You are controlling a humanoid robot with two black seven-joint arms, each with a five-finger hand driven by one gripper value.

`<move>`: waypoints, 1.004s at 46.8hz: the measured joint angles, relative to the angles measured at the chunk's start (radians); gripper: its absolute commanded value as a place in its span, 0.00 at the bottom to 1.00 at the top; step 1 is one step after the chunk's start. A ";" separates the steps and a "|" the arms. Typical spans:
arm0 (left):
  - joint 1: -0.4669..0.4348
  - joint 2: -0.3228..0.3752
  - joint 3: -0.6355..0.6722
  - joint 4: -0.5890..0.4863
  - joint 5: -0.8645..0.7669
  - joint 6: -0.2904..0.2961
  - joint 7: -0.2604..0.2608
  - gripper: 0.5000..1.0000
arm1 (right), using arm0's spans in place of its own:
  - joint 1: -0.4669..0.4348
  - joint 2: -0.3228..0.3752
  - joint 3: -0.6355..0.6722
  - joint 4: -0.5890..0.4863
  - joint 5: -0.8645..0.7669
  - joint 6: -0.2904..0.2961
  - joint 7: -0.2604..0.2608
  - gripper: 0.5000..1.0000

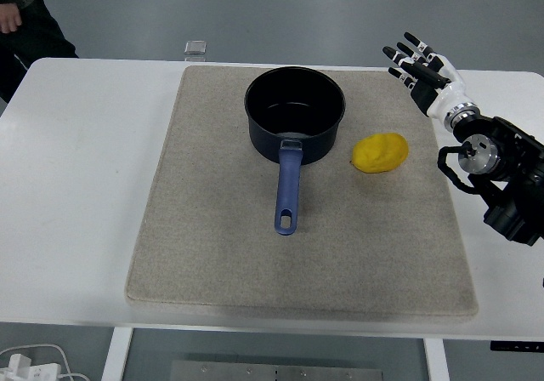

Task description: Put the potato in the blue pot

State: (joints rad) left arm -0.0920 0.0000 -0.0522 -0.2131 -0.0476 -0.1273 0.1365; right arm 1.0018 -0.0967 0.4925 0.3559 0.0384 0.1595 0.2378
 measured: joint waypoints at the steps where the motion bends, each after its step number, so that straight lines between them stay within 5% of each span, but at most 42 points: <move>1: 0.000 0.000 0.000 0.000 0.000 0.000 0.000 1.00 | 0.000 0.000 0.000 0.000 0.000 0.000 0.000 0.86; 47: -0.001 0.000 0.000 0.005 0.000 0.000 0.000 1.00 | -0.003 -0.001 -0.006 0.001 -0.005 0.021 0.005 0.86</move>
State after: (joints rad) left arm -0.0926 0.0000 -0.0523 -0.2082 -0.0475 -0.1273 0.1365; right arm 0.9989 -0.0974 0.4862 0.3570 0.0338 0.1801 0.2427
